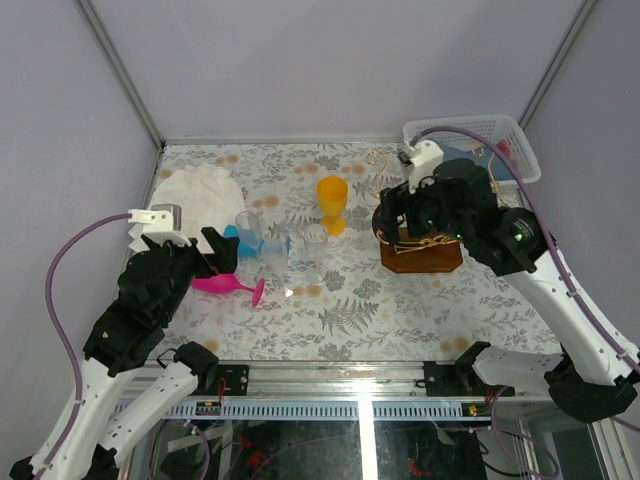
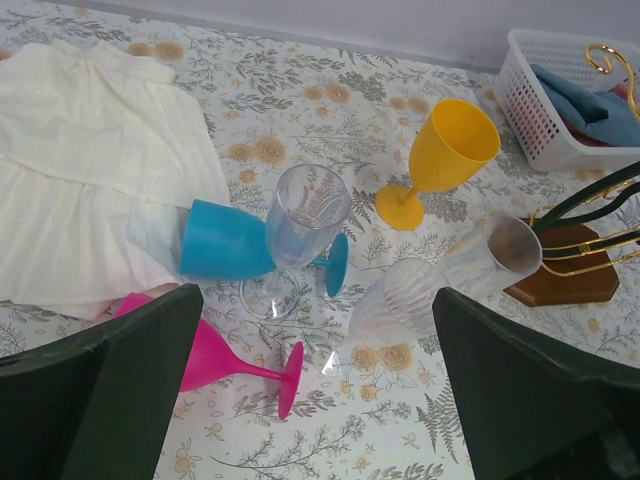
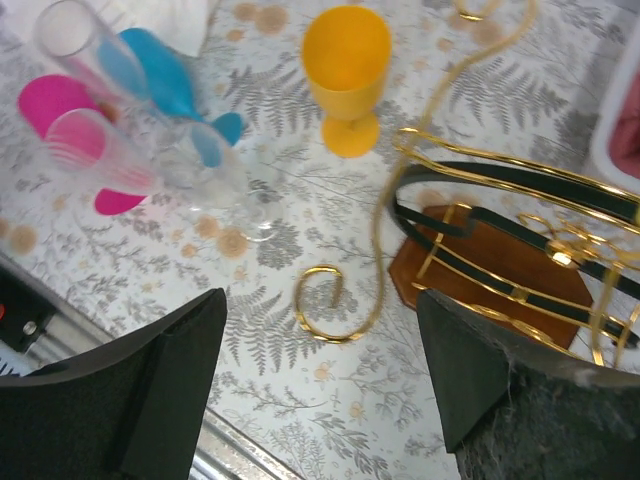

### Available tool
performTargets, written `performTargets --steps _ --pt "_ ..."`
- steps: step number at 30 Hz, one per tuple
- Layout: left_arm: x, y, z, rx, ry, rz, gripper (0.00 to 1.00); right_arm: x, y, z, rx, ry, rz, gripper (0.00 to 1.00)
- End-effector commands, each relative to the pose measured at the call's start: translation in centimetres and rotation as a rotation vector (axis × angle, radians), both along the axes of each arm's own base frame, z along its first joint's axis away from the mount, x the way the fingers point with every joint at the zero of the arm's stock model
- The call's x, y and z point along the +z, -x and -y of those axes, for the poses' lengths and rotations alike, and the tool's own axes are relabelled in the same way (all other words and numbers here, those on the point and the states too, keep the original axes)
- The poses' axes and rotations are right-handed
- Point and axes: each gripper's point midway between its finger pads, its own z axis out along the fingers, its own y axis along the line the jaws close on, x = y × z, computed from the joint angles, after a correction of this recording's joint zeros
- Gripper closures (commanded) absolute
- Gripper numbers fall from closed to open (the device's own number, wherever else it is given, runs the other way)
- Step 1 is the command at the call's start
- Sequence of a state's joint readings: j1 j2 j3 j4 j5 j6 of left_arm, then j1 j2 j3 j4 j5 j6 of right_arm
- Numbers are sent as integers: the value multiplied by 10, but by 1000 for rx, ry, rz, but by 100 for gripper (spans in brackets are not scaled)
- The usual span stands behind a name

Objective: Place the wine glass upside down on the wine glass rack
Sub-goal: Pick up the wine glass at the center of the board.

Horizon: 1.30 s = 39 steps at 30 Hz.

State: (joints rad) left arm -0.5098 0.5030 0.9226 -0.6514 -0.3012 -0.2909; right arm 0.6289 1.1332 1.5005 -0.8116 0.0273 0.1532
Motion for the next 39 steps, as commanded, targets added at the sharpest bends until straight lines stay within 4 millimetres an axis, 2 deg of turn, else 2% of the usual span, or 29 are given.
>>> performTargets --steps 1,7,12,15,21,28,39 --pt "2 -1 4 -14 18 7 0 21 9 -37 21 -6 68 15" --pt "-4 1 2 4 33 1 0 0 24 -103 90 -30 73 1" --pt "-6 1 -1 21 36 2 0 -37 18 -129 71 -82 43 0" --pt "-11 0 -3 29 31 -1 0 -66 13 -136 38 -79 12 1" --pt "-12 1 -8 53 30 12 0 -103 9 -154 45 -139 7 0" --pt "-13 1 -8 50 25 12 0 -120 -6 -164 18 -201 90 1" --pt "-12 3 -11 60 29 23 0 -141 -34 -172 -36 -174 216 1"
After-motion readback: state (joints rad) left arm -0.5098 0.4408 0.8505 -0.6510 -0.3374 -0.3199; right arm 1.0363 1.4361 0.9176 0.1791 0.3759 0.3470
